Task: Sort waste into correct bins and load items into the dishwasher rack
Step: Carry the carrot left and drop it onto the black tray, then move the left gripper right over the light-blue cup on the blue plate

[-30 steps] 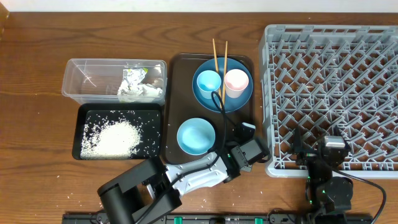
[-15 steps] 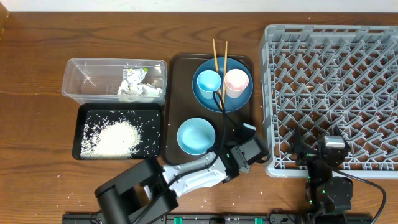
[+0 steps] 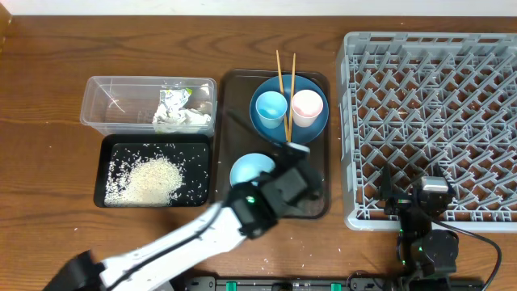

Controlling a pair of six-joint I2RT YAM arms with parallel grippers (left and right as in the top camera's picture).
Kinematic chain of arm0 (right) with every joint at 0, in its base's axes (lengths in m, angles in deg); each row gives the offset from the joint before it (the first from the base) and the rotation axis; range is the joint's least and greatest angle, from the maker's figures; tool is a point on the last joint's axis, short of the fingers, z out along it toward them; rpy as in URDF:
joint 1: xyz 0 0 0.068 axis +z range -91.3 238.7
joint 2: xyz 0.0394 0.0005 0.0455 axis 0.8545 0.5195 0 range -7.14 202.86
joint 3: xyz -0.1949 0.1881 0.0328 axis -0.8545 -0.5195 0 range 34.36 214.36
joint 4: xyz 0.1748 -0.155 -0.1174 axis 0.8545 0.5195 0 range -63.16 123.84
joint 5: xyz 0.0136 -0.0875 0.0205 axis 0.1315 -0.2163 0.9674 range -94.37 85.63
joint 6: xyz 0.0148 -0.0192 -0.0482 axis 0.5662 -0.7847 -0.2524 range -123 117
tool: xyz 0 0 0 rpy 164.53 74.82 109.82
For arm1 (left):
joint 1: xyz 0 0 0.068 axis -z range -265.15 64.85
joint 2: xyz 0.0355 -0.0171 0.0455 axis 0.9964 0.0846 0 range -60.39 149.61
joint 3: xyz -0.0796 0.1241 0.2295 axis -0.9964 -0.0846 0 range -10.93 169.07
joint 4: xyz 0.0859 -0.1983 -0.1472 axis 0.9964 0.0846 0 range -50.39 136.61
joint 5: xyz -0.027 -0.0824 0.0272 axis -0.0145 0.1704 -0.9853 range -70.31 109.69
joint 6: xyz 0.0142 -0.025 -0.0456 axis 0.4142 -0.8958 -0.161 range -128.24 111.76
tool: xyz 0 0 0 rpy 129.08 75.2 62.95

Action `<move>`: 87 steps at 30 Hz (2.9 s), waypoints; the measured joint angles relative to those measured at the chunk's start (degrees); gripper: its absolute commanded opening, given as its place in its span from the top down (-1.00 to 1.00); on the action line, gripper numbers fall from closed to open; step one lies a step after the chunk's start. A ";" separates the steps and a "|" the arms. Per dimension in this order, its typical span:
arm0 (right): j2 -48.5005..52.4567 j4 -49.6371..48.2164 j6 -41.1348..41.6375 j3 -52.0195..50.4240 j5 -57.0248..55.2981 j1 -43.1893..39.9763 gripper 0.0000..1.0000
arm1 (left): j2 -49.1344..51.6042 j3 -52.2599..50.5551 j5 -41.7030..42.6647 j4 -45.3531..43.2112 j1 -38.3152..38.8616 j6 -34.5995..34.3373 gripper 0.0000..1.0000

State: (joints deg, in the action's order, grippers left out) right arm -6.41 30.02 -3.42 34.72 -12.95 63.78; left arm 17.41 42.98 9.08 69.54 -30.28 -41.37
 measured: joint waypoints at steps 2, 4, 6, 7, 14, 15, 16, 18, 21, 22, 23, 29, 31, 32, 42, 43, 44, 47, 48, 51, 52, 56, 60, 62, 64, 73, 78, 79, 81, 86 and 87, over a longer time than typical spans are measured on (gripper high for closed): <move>0.00 -0.02 0.00 0.00 0.00 0.00 -0.99 | -2.21 0.00 -0.33 3.61 -3.17 0.07 0.47; 0.00 -0.02 0.02 0.00 0.00 0.00 -0.99 | -4.28 0.00 -0.63 7.91 -7.19 0.15 0.47; 0.00 -0.02 0.02 0.00 0.00 0.00 -0.99 | -5.60 0.00 -0.83 11.34 -10.73 0.15 0.47; 0.00 -0.02 0.00 0.00 -0.02 0.00 -0.99 | -6.03 0.00 -1.01 13.20 -12.68 0.13 0.47; 0.00 0.00 0.00 0.00 0.00 0.00 -0.98 | -5.99 0.00 -1.42 20.20 -26.21 0.13 0.47; 0.00 0.00 0.02 0.00 0.00 0.00 -0.99 | -5.81 0.00 -1.42 20.33 -27.50 0.15 0.47; 0.00 0.00 0.00 0.00 0.00 0.00 -0.98 | -5.51 -0.09 -1.40 20.33 -29.07 0.15 0.47; 0.00 0.00 0.00 0.00 0.00 0.00 -0.98 | -4.76 -0.42 -1.42 19.98 -31.76 0.15 0.47; 0.00 0.00 0.02 0.00 0.00 0.00 -0.99 | -3.43 -1.44 -1.40 19.21 -35.06 0.15 0.47; 0.00 0.00 0.00 0.00 0.00 0.00 -0.98 | -2.80 -1.77 -1.40 19.02 -36.11 0.15 0.46; 0.00 0.00 0.00 0.00 0.00 0.00 -0.99 | -2.14 -2.05 -1.40 18.84 -36.89 0.13 0.45; 0.00 0.00 0.00 0.00 0.00 0.00 -0.99 | 1.86 -2.78 -1.38 16.52 -39.54 0.13 0.45; 0.00 0.00 0.02 0.00 0.00 0.00 -0.99 | 3.26 -2.78 -1.38 15.39 -39.78 0.15 0.46; 0.00 0.00 0.00 0.00 0.00 0.00 -0.99 | 3.91 -2.80 -1.38 14.88 -39.78 0.13 0.45; 0.00 0.00 0.02 0.00 0.00 0.00 -0.98 | 10.58 -2.80 -1.38 11.98 -39.78 0.28 0.29; 0.00 0.00 0.00 0.00 0.00 0.00 -0.99 | 10.62 -2.80 -1.38 11.91 -39.78 0.24 0.27; 0.00 0.00 0.02 0.00 0.00 0.00 -0.99 | 10.60 -2.80 -1.40 11.87 -39.78 0.37 0.21; 0.00 0.00 0.00 0.00 0.00 0.00 -0.98 | 10.60 -2.80 -1.40 11.78 -39.78 0.70 0.03; 0.00 0.00 0.02 0.00 0.00 0.00 -0.98 | 10.60 -2.80 -1.40 11.72 -39.78 0.98 0.00; 0.00 0.00 0.02 0.00 0.00 0.00 -0.98 | 10.58 -2.80 -1.40 11.98 -39.78 2.12 -0.07; 0.00 -0.02 0.00 0.00 0.00 0.00 -0.98 | 10.51 -2.80 -1.40 12.17 -39.78 2.21 -0.08; 0.00 -0.02 0.00 0.00 0.00 0.00 -0.99 | 8.50 -2.75 -1.36 15.04 -39.78 3.37 -0.10; 0.00 0.00 0.00 0.00 0.00 0.00 -0.99 | 2.08 -2.51 0.35 16.79 -39.78 3.45 -0.16; 0.00 0.00 0.02 0.00 0.00 0.00 -0.99 | -1.99 -2.25 3.54 17.07 -39.78 3.58 -0.16; 0.00 0.00 0.00 0.00 0.00 0.00 -0.99 | -5.51 -1.95 7.34 17.25 -39.76 4.11 -0.15; 0.00 0.00 0.00 0.00 0.00 0.00 -0.99 | -9.53 -1.66 22.56 19.23 -39.45 5.35 -0.13; 0.00 0.00 0.02 0.00 0.00 0.00 -0.98 | -9.14 -1.66 25.29 19.39 -37.46 5.81 -0.13; 0.00 0.00 0.00 0.00 0.00 0.00 -0.99 | -9.01 -1.66 25.55 19.39 -37.05 5.95 -0.13; 0.00 0.00 0.00 0.00 0.00 0.00 -0.99 | -8.81 -1.66 25.75 19.26 -36.24 5.97 -0.13; 0.00 0.00 0.00 0.00 0.00 0.00 -0.99 | -8.79 -1.66 25.90 17.99 -35.56 5.99 -0.13; 0.00 0.00 0.00 0.00 0.00 0.00 -0.99 | -8.79 -1.66 25.92 17.73 -35.56 5.97 -0.15</move>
State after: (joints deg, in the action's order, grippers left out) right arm -6.41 30.02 -3.42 34.72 -12.95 63.78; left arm 8.62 41.31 35.00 87.27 -65.84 -35.40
